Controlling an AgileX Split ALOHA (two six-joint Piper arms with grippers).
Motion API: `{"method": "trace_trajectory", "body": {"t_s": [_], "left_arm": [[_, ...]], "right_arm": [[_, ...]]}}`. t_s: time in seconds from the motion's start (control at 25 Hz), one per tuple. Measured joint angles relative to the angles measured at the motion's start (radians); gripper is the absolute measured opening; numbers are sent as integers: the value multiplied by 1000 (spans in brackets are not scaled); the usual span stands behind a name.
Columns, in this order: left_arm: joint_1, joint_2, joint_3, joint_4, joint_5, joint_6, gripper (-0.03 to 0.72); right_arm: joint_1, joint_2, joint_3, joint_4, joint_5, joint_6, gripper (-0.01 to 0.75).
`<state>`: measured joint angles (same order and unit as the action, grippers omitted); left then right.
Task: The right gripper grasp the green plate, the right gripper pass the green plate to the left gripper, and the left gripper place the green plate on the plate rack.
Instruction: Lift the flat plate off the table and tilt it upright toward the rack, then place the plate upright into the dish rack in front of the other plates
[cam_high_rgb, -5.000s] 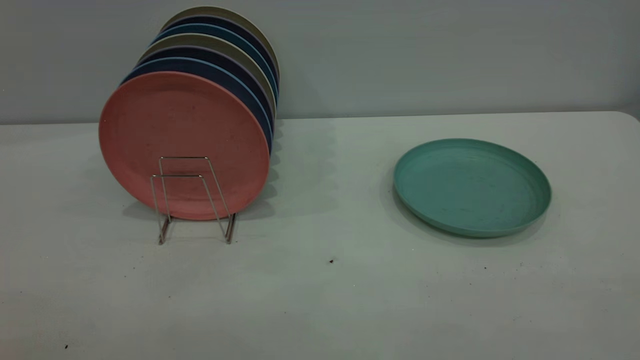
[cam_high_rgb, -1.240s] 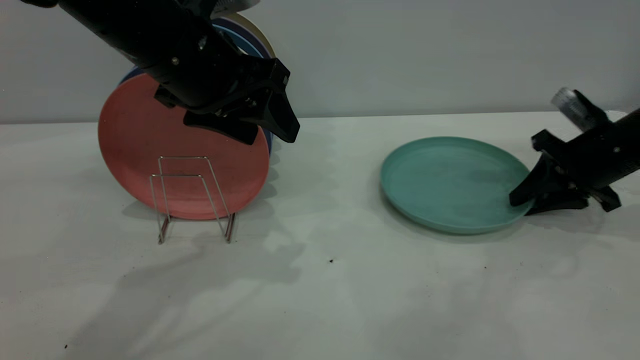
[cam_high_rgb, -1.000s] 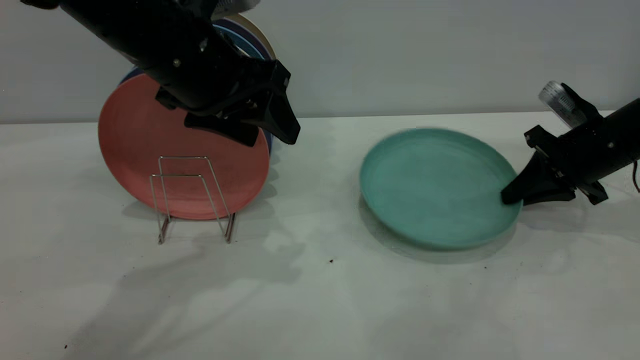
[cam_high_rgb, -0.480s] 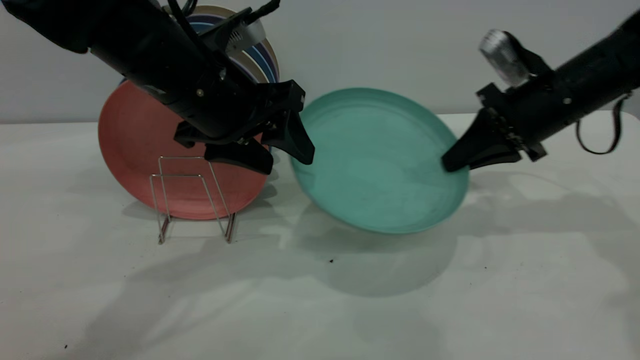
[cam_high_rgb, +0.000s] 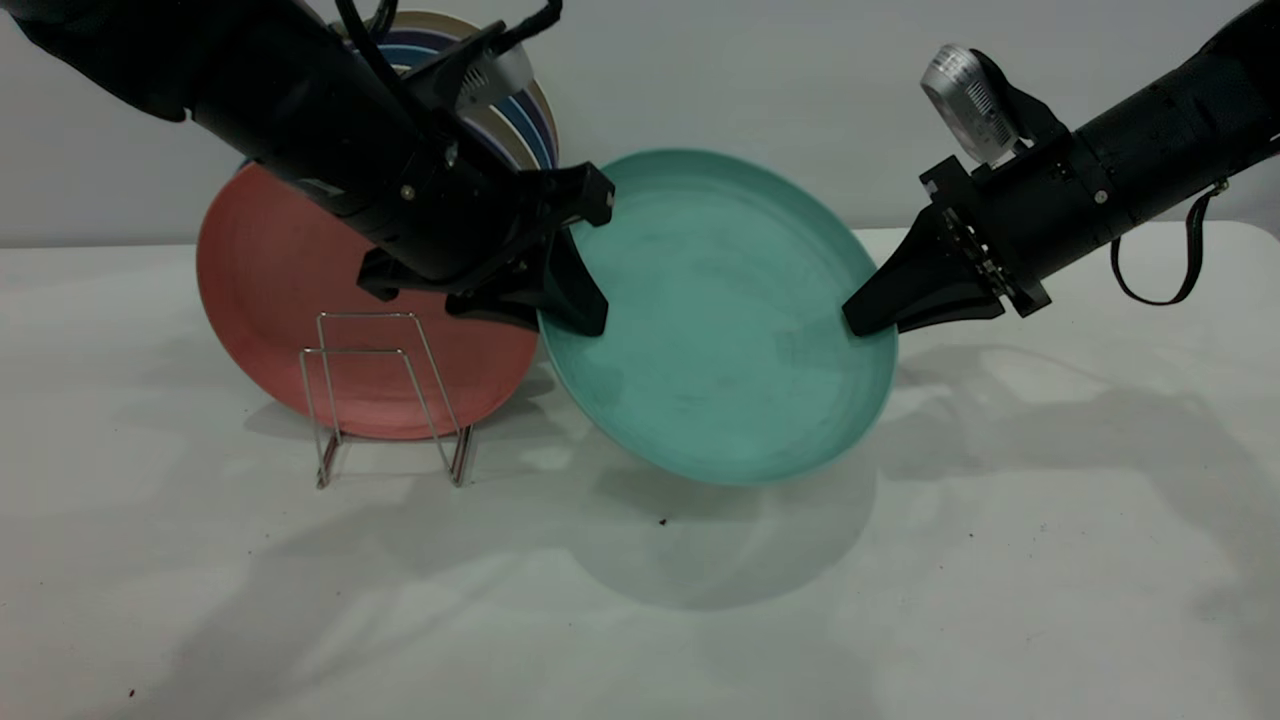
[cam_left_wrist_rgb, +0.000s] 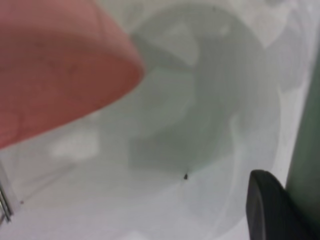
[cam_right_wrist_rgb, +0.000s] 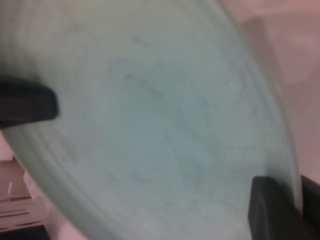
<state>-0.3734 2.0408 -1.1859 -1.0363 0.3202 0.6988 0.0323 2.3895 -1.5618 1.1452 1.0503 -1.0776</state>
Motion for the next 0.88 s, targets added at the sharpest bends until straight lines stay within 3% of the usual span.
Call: {"method": "trace_trajectory", "body": {"t_s": [0.12, 0.36, 0.52, 0.68, 0.88], "left_arm": [[1, 0, -2, 0, -2, 27, 80], [1, -1, -6, 0, -2, 48, 80], [0, -25, -7, 11, 18, 150, 74], [0, -104, -6, 73, 25, 319, 72], [1, -271, -6, 251, 89, 488, 72]], "right_arm": [[2, 1, 0, 11, 10, -9, 126], [3, -51, 0, 15, 36, -13, 492], [-39, -182, 0, 34, 78, -2, 665], [-80, -362, 0, 16, 111, 33, 662], [-77, -584, 1, -197, 148, 232, 535]]}}
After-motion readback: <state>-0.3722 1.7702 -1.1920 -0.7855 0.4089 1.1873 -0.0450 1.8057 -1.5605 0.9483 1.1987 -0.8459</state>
